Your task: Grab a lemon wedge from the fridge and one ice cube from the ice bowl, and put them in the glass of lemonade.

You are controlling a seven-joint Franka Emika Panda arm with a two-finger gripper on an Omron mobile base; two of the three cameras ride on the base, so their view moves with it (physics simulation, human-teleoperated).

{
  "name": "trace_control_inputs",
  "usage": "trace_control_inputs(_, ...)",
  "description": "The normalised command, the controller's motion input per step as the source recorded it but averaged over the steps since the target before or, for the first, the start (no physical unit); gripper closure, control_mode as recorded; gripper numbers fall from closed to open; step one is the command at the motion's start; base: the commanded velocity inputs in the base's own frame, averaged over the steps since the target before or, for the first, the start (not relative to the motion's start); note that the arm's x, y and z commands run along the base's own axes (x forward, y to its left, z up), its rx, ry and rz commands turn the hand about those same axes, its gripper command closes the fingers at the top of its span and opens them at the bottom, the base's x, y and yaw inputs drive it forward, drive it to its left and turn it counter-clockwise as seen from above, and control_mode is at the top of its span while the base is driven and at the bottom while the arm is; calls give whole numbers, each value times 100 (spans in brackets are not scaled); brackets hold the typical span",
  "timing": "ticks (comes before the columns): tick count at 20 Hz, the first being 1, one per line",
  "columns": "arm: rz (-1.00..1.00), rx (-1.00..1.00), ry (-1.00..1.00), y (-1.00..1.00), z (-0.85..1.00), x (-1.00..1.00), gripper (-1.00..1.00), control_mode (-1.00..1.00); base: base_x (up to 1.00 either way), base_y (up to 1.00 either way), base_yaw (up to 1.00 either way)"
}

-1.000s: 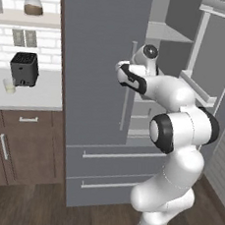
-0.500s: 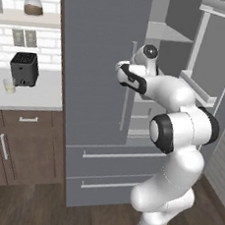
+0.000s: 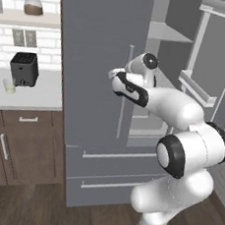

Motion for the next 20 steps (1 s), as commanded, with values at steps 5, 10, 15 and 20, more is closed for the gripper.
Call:
trace_control_inputs(5,21,0,-3,95,82,-98,100,-100,0,0,0)
trace_control_inputs(10,21,-2,0,93,89,-100,100,-100,0,0,0)
trace_control_inputs(15,25,-7,0,87,86,-100,100,-100,0,0,0)
trace_control_inputs(20,11,-6,0,24,67,-90,100,-100,0,0,0)
